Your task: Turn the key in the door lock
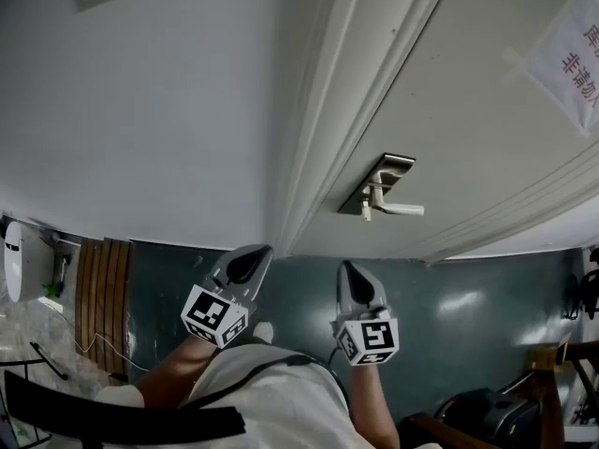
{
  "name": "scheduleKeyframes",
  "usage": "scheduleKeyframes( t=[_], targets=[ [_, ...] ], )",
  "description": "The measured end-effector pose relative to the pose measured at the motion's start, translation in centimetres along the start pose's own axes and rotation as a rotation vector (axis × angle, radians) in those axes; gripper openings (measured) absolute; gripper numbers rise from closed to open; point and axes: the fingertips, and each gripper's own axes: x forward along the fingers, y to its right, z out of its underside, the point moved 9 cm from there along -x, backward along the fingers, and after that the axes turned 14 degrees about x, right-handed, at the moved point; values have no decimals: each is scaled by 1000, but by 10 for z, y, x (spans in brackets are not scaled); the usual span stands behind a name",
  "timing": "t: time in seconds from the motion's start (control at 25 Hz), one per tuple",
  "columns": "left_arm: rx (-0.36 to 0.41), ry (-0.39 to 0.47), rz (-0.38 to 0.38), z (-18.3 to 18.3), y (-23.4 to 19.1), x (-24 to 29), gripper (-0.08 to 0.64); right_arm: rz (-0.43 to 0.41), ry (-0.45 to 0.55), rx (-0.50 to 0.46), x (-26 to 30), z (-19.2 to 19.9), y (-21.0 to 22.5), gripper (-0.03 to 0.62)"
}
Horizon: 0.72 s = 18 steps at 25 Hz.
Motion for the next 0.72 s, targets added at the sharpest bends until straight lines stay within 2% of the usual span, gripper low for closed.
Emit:
scheduleKeyframes(
  t=[0.24,0.32,0.52,0.72],
  targets=[
    [-6,6,13,0,-6,8,5,27,-4,20,2,4,4,9],
    [-4,8,20,-2,-4,8,5,31,5,68,2,7,11,9],
    [-8,3,4,-2,0,4,5,31,50,257,9,15,39,9],
    [-12,2,-19,-4,8,8,5,20,84,368,23,16,65,9]
  ],
)
